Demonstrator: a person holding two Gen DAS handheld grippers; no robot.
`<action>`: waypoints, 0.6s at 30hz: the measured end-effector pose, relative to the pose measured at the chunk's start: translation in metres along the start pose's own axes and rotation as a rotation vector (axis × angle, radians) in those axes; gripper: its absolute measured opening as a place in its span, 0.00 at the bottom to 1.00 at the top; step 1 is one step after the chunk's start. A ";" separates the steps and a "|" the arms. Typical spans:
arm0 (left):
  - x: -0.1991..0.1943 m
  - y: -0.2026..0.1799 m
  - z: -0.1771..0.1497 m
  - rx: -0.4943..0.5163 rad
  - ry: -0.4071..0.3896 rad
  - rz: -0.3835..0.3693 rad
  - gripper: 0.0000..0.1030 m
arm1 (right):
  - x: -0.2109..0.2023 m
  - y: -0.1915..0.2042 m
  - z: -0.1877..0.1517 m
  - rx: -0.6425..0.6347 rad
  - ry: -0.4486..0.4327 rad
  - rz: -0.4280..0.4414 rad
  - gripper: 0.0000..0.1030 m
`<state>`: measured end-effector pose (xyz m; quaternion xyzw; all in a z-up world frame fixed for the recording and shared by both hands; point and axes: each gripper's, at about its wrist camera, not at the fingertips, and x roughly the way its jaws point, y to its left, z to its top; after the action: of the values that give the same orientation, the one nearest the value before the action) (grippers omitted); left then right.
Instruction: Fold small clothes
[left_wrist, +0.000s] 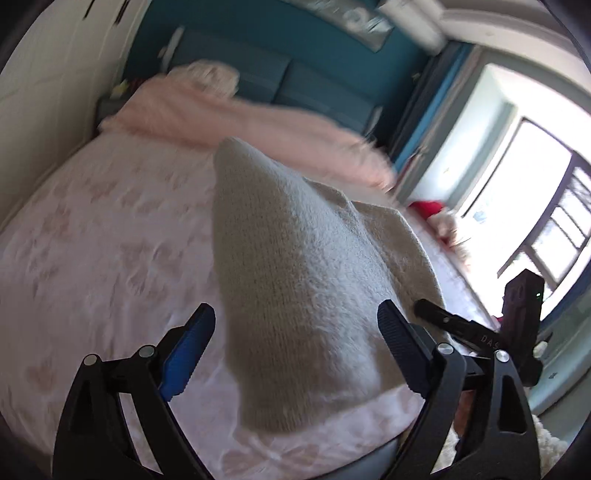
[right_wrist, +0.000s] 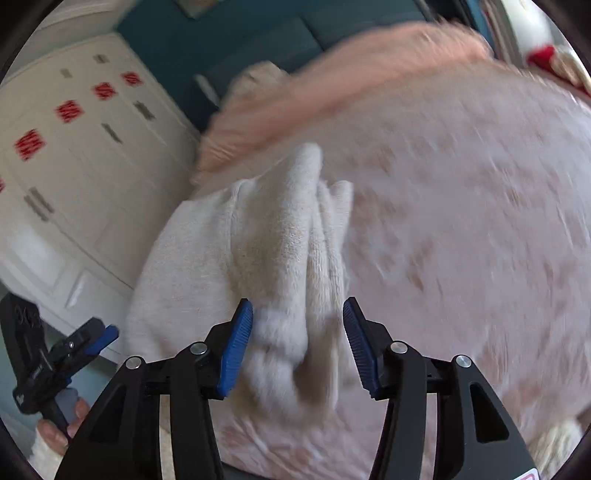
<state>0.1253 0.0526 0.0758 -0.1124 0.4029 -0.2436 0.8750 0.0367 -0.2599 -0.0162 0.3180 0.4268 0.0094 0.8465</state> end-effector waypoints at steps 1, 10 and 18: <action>0.016 0.023 -0.029 -0.037 0.079 0.081 0.77 | -0.002 -0.012 -0.018 0.015 0.010 -0.014 0.44; 0.000 0.051 -0.085 -0.148 0.090 0.138 0.89 | -0.001 -0.011 -0.010 -0.009 -0.004 -0.020 0.66; 0.060 0.001 -0.095 0.134 0.184 0.222 0.89 | 0.061 0.022 0.013 -0.006 0.131 -0.028 0.67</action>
<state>0.0870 0.0224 -0.0253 0.0144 0.4743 -0.1808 0.8615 0.0900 -0.2321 -0.0423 0.3081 0.4858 0.0197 0.8177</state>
